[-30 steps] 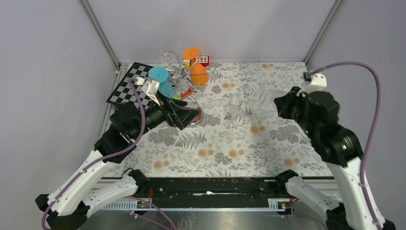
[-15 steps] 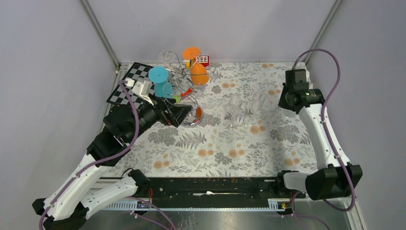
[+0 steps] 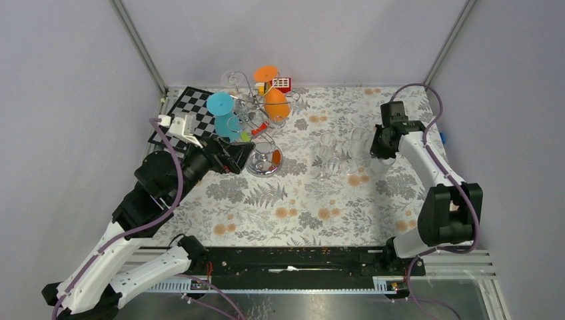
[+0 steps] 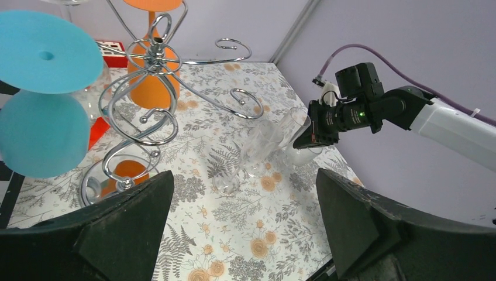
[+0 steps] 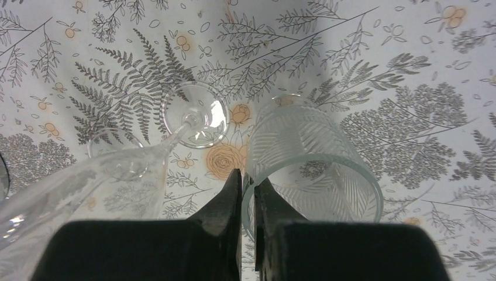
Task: Take the wine glass off the wine glass rack
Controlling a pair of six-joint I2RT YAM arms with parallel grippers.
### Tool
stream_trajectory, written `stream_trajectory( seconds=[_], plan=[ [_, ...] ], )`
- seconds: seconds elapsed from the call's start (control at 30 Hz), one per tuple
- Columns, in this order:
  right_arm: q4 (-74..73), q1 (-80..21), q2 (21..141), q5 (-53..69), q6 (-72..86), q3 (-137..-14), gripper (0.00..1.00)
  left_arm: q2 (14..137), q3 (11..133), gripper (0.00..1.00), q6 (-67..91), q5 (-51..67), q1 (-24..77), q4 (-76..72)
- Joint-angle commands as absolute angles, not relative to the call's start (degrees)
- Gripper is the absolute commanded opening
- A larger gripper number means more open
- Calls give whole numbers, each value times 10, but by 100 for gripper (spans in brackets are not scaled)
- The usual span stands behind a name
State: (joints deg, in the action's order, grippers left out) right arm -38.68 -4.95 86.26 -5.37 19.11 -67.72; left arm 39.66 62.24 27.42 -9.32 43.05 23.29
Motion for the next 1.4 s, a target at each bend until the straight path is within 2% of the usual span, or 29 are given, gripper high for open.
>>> stream_trajectory(
  seconds=[0.0,0.37,0.43,0.6,0.67,0.83,1.1,1.37],
  plan=[
    [-331,-34,871,-19,204,-672,0,391,644,99,269,-129,429,233],
    [-313,-25,911,-19,197,-670,1,397,646,99,272,-137,428,237],
    [-314,-25,914,-22,196,-673,7,398,647,99,272,-138,429,239],
    [-320,-25,902,-12,200,-680,31,398,649,99,274,-142,429,243],
    [-330,-24,895,-17,200,-687,36,400,651,99,275,-147,429,247],
    [-358,-25,855,-25,199,-705,42,405,659,99,286,-162,429,258],
    [-383,-25,759,-8,199,-718,44,432,675,99,314,-298,415,224],
    [-357,-25,640,54,188,-676,53,498,711,99,393,-130,252,194]
  ],
)
